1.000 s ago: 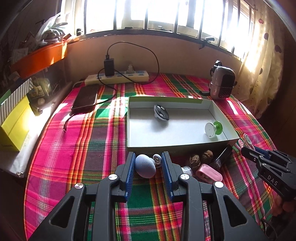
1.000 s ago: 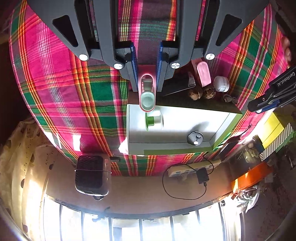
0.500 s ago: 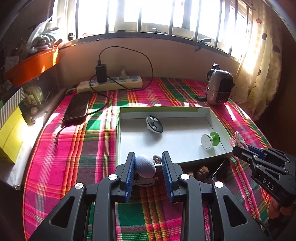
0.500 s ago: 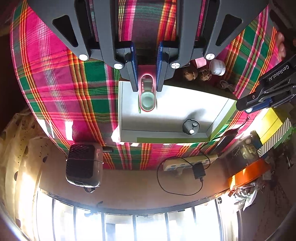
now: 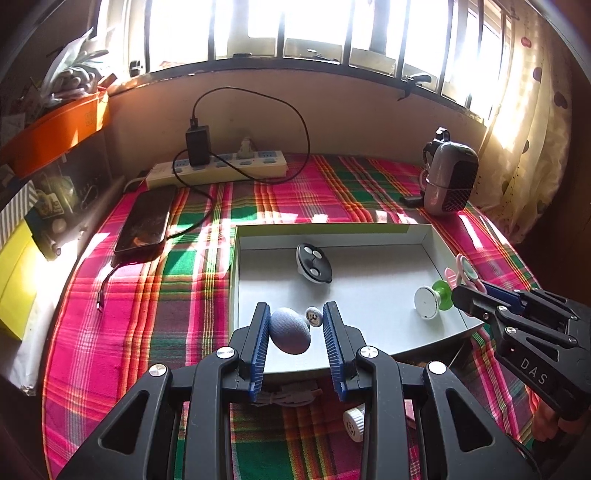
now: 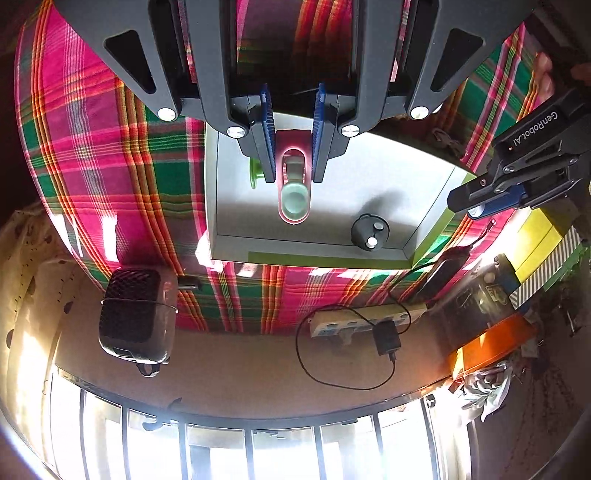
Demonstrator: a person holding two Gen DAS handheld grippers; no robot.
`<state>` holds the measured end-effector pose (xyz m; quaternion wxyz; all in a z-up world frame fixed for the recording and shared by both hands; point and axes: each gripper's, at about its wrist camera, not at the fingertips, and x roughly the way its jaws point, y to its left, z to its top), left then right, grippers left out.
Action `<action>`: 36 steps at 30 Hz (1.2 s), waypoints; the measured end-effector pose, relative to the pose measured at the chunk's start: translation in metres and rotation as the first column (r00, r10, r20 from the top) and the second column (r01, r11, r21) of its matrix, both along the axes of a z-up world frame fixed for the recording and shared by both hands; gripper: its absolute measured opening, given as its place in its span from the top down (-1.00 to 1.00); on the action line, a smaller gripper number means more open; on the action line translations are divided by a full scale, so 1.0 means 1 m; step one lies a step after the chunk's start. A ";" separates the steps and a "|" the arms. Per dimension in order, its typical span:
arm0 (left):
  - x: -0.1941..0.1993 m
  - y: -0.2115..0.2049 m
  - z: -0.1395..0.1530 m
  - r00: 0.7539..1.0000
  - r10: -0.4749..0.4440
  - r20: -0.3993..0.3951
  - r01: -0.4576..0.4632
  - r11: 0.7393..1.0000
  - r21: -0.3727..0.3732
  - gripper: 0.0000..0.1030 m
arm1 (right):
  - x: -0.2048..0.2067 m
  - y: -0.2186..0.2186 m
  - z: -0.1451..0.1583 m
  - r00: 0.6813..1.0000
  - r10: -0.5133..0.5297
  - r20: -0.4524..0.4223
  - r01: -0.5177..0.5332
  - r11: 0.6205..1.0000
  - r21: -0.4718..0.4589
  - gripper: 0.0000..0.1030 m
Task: Organize objects
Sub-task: 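Carry the pink clip and blue egg toward the box with both tools, then lower the pink clip and blue egg into the box and open both tools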
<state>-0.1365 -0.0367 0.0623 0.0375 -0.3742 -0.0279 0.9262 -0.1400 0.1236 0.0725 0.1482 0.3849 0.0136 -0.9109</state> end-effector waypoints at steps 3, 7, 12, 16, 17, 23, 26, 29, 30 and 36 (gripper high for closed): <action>-0.007 -0.001 -0.002 1.000 -0.003 0.008 0.003 1.000 0.008 0.48 | -0.011 -0.003 0.000 1.000 0.007 0.008 -0.007 1.000 -0.009 0.64; -0.016 -0.002 -0.007 1.000 0.001 0.022 -0.002 1.000 0.006 0.48 | -0.023 -0.009 -0.001 1.000 0.021 0.014 -0.021 1.000 -0.010 0.64; -0.028 -0.001 -0.014 0.999 -0.001 0.042 0.001 1.000 0.003 0.48 | -0.041 -0.020 -0.005 0.998 0.047 0.035 -0.047 0.999 -0.011 0.64; -0.035 0.002 -0.018 0.999 -0.012 0.051 0.012 1.000 0.002 0.48 | -0.054 -0.028 -0.007 0.997 0.063 0.047 -0.062 0.998 -0.011 0.64; -0.038 0.002 -0.020 0.998 -0.013 0.058 0.013 1.000 -0.001 0.48 | -0.057 -0.029 -0.008 0.996 0.069 0.054 -0.068 0.998 -0.014 0.64; -0.050 0.002 -0.029 0.996 -0.013 0.085 0.013 1.000 -0.006 0.48 | -0.075 -0.038 -0.017 0.990 0.099 0.097 -0.097 0.995 -0.022 0.64; -0.056 0.002 -0.033 0.995 -0.011 0.096 0.012 1.000 -0.009 0.48 | -0.082 -0.043 -0.022 0.988 0.103 0.112 -0.102 0.995 -0.016 0.64; -0.059 0.002 -0.036 0.995 -0.011 0.103 0.012 1.000 -0.009 0.48 | -0.087 -0.047 -0.024 0.987 0.110 0.120 -0.109 0.994 -0.012 0.64; -0.060 0.002 -0.037 0.994 -0.013 0.104 0.014 1.000 -0.011 0.48 | -0.088 -0.049 -0.025 0.986 0.112 0.120 -0.112 0.994 -0.007 0.64; -0.067 0.004 -0.043 0.992 -0.018 0.124 0.021 1.000 -0.022 0.48 | -0.096 -0.054 -0.034 0.983 0.117 0.144 -0.119 0.993 0.008 0.64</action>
